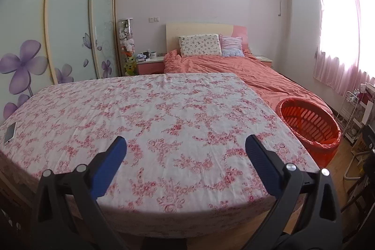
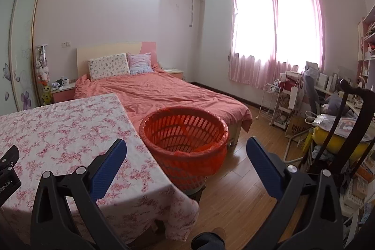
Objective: Collect trash
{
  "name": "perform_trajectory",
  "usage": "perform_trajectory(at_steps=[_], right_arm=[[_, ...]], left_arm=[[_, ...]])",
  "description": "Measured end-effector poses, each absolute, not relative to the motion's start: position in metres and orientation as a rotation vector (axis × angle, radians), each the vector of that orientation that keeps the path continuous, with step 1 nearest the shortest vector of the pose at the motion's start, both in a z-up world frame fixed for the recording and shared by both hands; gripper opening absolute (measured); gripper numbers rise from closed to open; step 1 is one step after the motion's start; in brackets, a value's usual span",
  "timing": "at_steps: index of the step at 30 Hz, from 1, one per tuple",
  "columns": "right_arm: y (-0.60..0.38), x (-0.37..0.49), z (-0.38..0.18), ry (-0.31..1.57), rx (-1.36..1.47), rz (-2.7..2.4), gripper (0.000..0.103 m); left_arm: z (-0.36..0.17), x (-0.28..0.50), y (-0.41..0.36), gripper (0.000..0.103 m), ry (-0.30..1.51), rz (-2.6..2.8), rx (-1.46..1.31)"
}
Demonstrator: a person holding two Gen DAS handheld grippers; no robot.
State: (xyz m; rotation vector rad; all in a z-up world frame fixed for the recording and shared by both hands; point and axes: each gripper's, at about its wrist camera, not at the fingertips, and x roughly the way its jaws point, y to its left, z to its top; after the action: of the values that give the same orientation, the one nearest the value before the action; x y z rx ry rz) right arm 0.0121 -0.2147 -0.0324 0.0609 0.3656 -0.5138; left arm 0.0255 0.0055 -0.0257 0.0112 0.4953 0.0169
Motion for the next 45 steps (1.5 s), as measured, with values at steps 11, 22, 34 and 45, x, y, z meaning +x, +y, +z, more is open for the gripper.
perform_trajectory(at_steps=[11, 22, 34, 45], right_arm=[[-0.206, 0.006, -0.041, 0.452, 0.094, -0.497, 0.101], [-0.206, 0.004, -0.045, 0.501, 0.103, -0.518, 0.101], [-0.206, -0.003, -0.04, 0.499, 0.121, -0.489, 0.101], [-0.209, -0.006, -0.039, 0.499, 0.134, -0.473, 0.101]], left_arm=[[-0.031, 0.012, 0.015, 0.099, 0.523, 0.057, -0.001], [-0.03, 0.007, 0.014, 0.099, 0.529, 0.073, 0.0], [-0.026, -0.001, 0.01, 0.099, 0.531, 0.053, -0.007], [-0.02, -0.008, 0.0, 0.099, 0.508, 0.045, 0.022]])
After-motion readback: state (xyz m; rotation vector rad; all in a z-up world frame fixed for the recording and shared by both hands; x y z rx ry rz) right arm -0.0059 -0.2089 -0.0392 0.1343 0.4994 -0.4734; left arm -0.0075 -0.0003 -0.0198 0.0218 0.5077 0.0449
